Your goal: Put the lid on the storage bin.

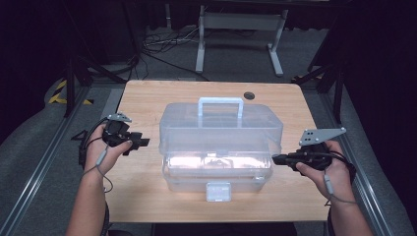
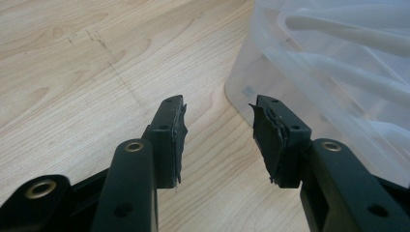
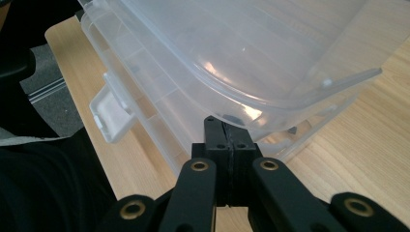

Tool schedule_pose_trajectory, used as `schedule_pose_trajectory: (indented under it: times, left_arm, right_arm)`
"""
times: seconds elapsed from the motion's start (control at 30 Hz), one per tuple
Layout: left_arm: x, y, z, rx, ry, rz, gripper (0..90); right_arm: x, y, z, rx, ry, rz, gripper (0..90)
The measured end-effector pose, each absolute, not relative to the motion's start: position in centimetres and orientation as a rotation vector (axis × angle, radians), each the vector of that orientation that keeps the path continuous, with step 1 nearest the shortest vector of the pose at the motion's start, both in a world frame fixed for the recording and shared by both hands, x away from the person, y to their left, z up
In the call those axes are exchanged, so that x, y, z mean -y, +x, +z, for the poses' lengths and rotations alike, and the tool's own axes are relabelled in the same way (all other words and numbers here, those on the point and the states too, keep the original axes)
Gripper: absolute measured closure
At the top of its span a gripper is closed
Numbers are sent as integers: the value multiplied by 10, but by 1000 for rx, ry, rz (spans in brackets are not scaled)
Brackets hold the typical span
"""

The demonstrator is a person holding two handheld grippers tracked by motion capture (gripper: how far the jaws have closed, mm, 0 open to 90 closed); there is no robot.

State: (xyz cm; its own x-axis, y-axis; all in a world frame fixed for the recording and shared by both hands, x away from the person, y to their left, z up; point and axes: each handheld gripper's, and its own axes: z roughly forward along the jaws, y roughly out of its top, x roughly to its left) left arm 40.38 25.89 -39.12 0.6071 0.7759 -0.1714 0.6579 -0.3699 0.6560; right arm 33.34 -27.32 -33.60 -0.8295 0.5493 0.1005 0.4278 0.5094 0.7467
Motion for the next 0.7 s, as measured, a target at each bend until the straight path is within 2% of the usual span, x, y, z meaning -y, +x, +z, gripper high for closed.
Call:
schedule_pose_trajectory:
  times: [0.7]
  left_arm:
    - [-263, 410, -406, -1153, 2158, 182, 523]
  right_arm:
    - [271, 334, -342, -2725, 836, 1085, 900]
